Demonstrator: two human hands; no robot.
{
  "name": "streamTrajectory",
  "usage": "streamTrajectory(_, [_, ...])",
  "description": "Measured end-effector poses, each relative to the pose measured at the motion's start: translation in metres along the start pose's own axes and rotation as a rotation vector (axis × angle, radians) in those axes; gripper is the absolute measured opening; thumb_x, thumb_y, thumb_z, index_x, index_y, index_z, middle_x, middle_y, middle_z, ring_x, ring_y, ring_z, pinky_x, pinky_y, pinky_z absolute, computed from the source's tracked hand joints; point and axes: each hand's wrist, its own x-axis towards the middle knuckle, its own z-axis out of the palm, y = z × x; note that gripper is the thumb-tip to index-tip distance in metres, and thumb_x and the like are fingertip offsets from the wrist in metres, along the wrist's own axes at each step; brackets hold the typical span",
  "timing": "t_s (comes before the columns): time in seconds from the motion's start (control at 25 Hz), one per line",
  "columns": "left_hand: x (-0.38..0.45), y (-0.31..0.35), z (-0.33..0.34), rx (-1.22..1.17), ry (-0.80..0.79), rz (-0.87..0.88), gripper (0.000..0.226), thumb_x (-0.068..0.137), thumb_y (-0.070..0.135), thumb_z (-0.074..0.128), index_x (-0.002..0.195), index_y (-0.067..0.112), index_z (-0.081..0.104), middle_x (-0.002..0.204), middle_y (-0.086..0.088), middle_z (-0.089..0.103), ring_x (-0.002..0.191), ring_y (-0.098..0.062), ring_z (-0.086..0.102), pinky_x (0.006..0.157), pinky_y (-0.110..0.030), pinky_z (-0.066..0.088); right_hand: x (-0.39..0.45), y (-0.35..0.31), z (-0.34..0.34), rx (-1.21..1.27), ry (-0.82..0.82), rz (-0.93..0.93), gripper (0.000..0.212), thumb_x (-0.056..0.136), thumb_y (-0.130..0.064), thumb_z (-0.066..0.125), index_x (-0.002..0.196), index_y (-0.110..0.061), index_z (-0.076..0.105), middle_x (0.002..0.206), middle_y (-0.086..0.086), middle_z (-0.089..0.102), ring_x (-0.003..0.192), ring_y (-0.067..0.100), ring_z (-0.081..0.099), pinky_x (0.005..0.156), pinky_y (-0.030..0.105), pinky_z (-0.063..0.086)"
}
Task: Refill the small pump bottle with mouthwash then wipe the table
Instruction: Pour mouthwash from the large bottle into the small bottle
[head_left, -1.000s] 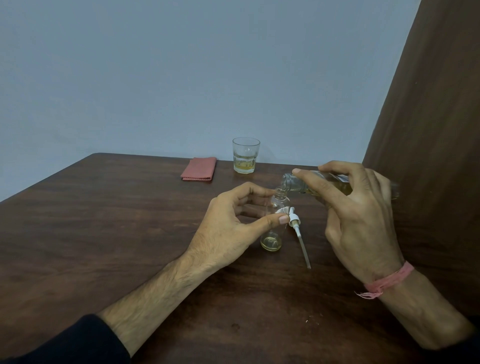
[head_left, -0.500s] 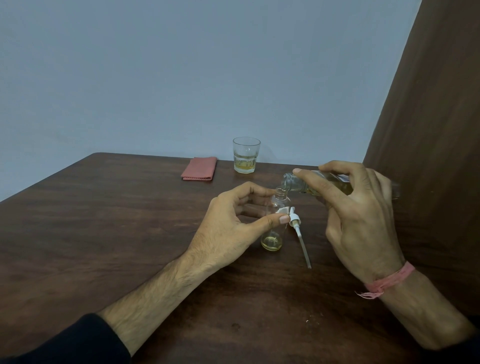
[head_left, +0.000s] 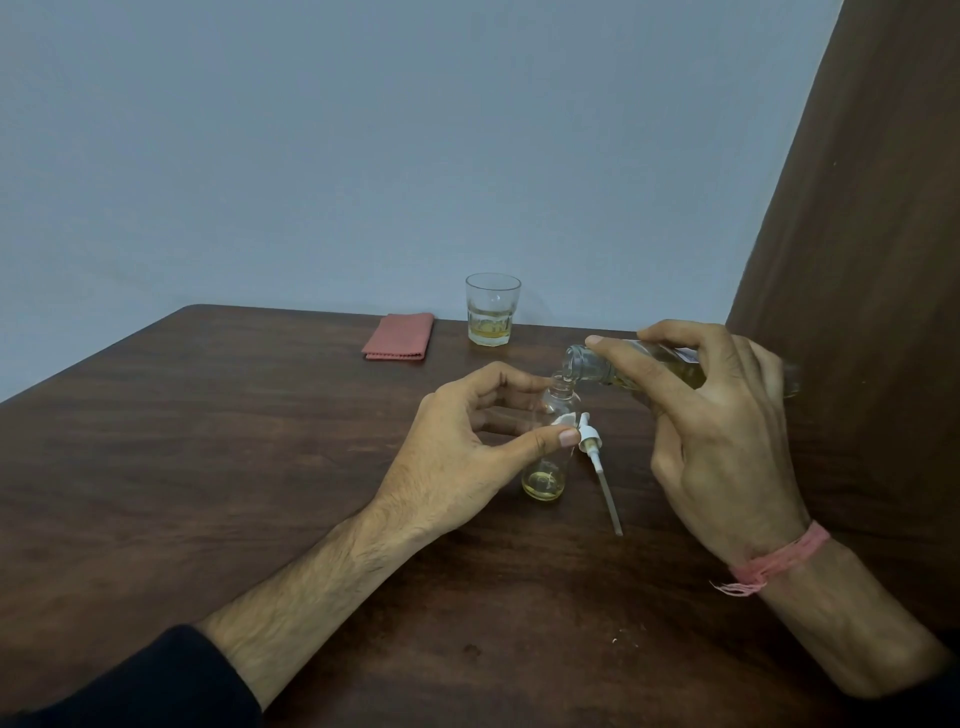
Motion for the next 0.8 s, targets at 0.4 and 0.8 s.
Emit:
streamTrajectory(0.4, [0.0003,-0.0017,0.0000,-0.002,0.003,-0.001,0.038,0.083,0.038,0.099,0.115,0.036,0.078,0.112,0.013,0.087,0.099,-0.003,0.085,0.084,-0.015,0.064,0.0005,-0.0005,0.0001,-0.009,0.006,-0.002,0.091,0.077,0.018,0.075,0.152,-0.033,0.064,0.138,0.011,0.062,0.122,0.036,0.061,0.108,0.058,0.040])
streamTrajectory(0.8, [0.0008,-0.0032,0.0001,-0.005,0.000,-0.002,0.038,0.084,0.038,0.099,0.116,0.037,0.078,0.113,0.014,0.087,0.100,-0.003,0.085,0.085,-0.015,0.064,0.0012,-0.0006,-0.0013,-0.004,0.002,-0.004,0.093,0.076,0.018,0.074,0.152,-0.034,0.064,0.138,0.010,0.061,0.120,0.036,0.061,0.109,0.056,0.039])
